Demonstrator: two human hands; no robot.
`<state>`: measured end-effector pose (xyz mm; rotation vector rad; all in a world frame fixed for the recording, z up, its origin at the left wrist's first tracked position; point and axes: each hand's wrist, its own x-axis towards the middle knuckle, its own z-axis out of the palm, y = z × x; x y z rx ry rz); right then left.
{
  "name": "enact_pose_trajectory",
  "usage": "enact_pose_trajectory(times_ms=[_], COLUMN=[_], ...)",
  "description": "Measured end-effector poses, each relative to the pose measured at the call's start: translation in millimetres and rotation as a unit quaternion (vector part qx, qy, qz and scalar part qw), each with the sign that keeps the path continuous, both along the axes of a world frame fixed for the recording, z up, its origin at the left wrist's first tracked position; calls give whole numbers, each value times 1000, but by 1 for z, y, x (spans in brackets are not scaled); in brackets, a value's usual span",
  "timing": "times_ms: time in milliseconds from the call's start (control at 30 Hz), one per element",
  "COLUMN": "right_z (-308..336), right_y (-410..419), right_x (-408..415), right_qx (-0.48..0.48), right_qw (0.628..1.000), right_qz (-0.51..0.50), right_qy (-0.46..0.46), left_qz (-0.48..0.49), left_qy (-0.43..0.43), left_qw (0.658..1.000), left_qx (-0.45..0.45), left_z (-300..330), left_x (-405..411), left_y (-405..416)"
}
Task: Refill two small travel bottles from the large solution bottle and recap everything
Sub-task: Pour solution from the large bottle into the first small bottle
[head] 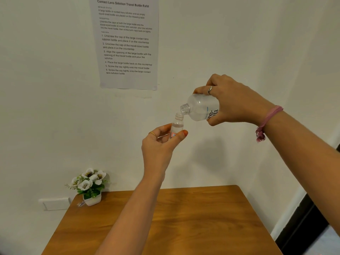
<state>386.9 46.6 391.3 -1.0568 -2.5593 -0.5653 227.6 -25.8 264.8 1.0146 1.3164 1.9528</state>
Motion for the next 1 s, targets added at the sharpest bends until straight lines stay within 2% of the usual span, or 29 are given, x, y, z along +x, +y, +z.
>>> enact_pose_trajectory(times_ms=[1000], right_z=[-4], right_y=[10], right_x=[-7], right_qx=[-8], right_qw=[1000], right_qz=[5], right_qy=[5], left_qz=[-1], left_qy=[-5], left_qw=[1000], left_qx=[-8], left_z=[-2], left_x=[-6], left_y=[8])
